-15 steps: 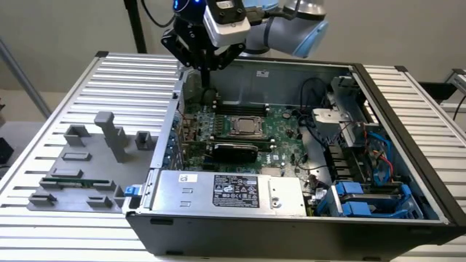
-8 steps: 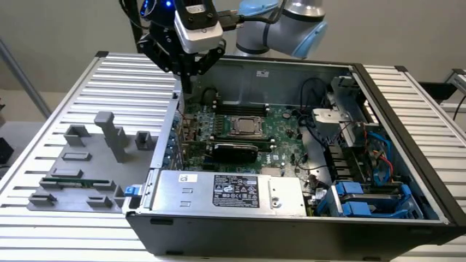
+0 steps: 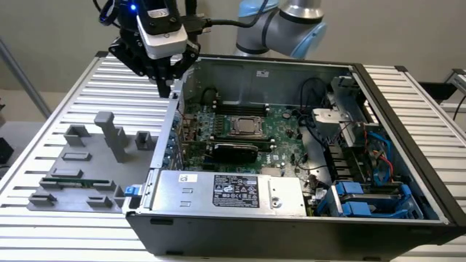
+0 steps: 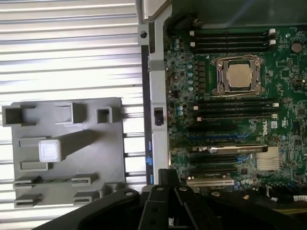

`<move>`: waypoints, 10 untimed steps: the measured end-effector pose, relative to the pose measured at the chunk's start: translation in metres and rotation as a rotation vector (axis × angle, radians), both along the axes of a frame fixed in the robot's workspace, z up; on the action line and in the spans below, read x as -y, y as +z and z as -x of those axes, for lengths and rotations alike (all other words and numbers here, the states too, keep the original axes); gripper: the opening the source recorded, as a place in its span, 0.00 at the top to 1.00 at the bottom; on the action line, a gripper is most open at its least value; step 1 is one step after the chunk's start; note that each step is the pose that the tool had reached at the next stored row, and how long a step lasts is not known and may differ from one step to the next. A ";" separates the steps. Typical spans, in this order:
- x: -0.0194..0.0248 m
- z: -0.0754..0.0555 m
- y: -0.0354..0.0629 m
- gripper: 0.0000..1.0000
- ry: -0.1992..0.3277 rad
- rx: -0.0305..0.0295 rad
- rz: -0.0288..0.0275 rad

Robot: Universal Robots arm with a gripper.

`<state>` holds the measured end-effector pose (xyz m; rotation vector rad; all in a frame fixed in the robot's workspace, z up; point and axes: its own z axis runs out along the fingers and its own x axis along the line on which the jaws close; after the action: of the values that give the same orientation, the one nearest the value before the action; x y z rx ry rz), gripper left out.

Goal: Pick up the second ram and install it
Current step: 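Reach for the second ram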

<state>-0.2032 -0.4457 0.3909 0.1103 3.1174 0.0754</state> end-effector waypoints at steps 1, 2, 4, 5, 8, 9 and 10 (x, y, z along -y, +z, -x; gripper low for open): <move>0.0010 0.005 -0.0005 0.89 0.000 0.0000 0.0000; 0.0020 0.009 -0.0011 0.89 0.000 0.0000 0.0000; 0.0037 0.018 -0.0025 0.89 0.000 0.0001 0.0000; 0.0045 0.023 -0.0034 0.89 0.000 0.0000 0.0000; 0.0067 0.037 -0.0065 0.89 0.000 0.0001 -0.0001; 0.0074 0.041 -0.0075 0.89 0.000 0.0000 -0.0001; 0.0082 0.046 -0.0087 0.89 0.000 0.0000 -0.0001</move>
<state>-0.2490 -0.4539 0.3822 0.1103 3.1174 0.0756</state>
